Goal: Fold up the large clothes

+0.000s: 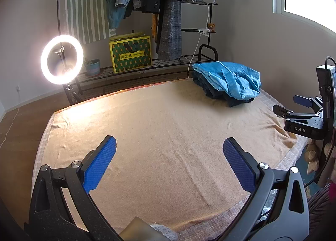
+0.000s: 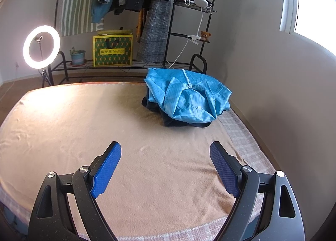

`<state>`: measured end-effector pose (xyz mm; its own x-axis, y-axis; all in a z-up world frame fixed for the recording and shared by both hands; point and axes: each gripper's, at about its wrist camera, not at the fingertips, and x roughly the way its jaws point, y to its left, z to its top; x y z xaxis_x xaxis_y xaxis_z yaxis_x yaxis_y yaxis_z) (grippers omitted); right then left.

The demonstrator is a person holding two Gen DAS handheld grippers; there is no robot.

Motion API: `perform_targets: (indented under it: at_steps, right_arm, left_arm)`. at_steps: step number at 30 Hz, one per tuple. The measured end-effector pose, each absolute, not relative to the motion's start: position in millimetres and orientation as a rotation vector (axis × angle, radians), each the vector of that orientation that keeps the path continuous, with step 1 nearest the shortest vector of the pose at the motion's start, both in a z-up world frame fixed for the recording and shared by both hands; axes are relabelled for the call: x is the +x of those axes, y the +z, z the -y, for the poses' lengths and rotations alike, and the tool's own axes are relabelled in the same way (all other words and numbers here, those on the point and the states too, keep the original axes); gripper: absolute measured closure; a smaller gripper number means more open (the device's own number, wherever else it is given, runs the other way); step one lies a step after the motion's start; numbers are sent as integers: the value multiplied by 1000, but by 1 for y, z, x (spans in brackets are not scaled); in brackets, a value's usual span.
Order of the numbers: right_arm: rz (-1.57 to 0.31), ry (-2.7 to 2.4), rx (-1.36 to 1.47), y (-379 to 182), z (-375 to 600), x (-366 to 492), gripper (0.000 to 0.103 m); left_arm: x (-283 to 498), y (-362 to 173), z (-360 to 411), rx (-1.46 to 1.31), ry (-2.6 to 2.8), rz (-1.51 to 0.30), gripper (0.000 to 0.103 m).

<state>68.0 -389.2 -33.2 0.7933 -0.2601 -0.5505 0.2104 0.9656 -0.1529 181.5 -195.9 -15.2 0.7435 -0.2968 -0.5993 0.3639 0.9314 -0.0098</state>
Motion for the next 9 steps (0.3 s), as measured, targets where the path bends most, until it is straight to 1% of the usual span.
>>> perform_targets:
  at_steps: [9]
  right_arm:
    - [-605, -251, -90, -34, 388, 68, 17]
  left_arm:
    - [182, -10, 196, 115, -354, -619, 0]
